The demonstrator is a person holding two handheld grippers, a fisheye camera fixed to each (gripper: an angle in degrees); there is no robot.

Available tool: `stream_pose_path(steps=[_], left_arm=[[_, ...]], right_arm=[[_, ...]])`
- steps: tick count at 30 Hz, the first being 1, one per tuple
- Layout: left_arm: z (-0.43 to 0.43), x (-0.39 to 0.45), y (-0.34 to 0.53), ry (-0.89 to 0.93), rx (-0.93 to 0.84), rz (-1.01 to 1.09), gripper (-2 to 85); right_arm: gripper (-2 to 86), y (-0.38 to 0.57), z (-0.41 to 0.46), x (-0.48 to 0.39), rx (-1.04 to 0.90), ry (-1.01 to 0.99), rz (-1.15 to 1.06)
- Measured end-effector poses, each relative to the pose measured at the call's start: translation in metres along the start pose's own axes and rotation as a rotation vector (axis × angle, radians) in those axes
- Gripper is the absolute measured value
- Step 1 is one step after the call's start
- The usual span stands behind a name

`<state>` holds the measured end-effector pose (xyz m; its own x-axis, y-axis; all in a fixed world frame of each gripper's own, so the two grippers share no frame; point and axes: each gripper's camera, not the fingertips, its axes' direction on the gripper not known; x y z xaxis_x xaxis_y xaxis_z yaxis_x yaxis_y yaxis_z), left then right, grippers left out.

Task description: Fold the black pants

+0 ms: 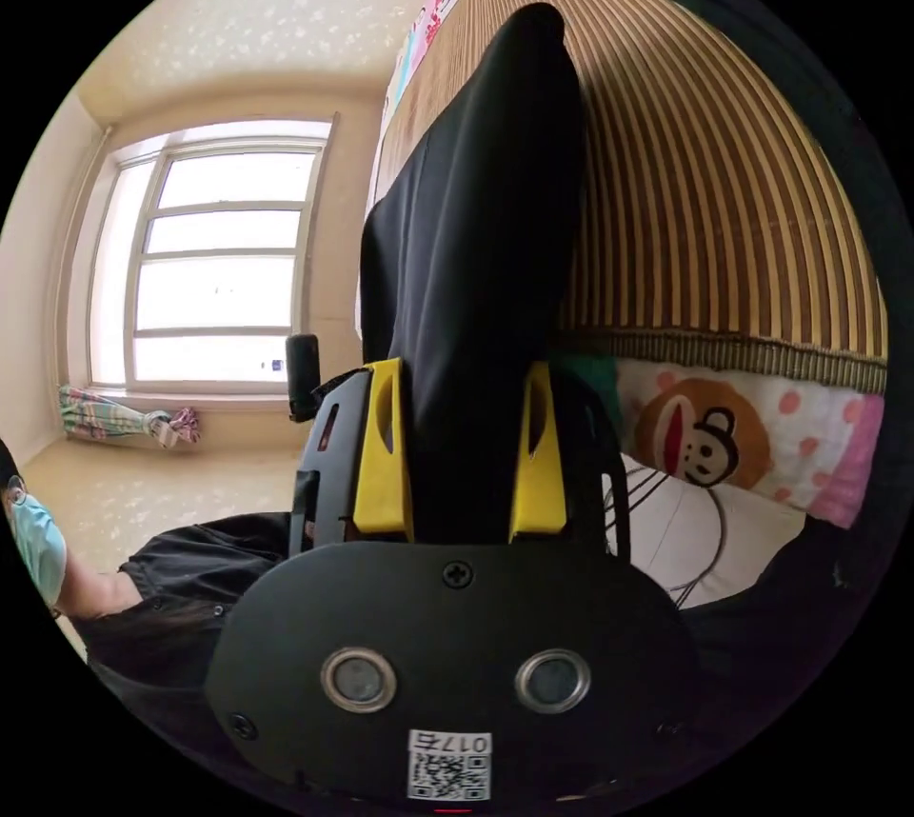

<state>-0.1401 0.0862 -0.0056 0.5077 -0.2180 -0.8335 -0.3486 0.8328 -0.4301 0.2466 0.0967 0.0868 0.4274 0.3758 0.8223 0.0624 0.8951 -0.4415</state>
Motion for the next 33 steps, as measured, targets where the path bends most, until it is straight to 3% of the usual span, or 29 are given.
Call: stream_pose_path(steps=[6, 15, 19, 21, 25, 27, 29, 31, 33], left_arm=[[-0.042, 0.019, 0.056, 0.207, 0.115, 0.061, 11.0], [-0.254, 0.069, 0.058, -0.104, 0.544, 0.216, 11.0], [-0.337, 0.031, 0.056, -0.189, 0.696, 0.039, 14.7], [-0.369, -0.004, 0.084, -0.247, 0.807, -0.138, 16.0], [-0.345, -0.028, 0.156, -0.404, 0.959, -0.209, 14.1], [-0.280, -0.045, 0.190, -0.583, 0.912, -0.253, 13.0], [-0.221, -0.054, 0.212, -0.605, 0.844, -0.260, 11.4], [-0.169, -0.049, 0.227, -0.593, 0.779, -0.210, 9.7], [-0.123, -0.020, 0.235, -0.702, 0.732, -0.204, 10.0]], right_arm=[[10.4, 0.019, -0.010, -0.030, -0.040, -0.235, -0.103], [9.3, -0.124, 0.074, -0.236, -0.109, -0.250, -0.558], [11.1, -0.191, 0.160, -0.287, -0.151, -0.211, -0.548], [12.9, -0.210, 0.219, -0.280, -0.215, -0.084, -0.472], [11.0, -0.164, 0.257, -0.236, -0.353, -0.040, -0.485], [8.5, -0.103, 0.250, -0.198, -0.466, -0.142, -0.580], [7.7, -0.053, 0.227, -0.167, -0.493, -0.157, -0.603], [7.6, -0.008, 0.188, -0.142, -0.473, -0.109, -0.599], [8.4, 0.038, 0.115, -0.125, -0.375, 0.024, -0.547]])
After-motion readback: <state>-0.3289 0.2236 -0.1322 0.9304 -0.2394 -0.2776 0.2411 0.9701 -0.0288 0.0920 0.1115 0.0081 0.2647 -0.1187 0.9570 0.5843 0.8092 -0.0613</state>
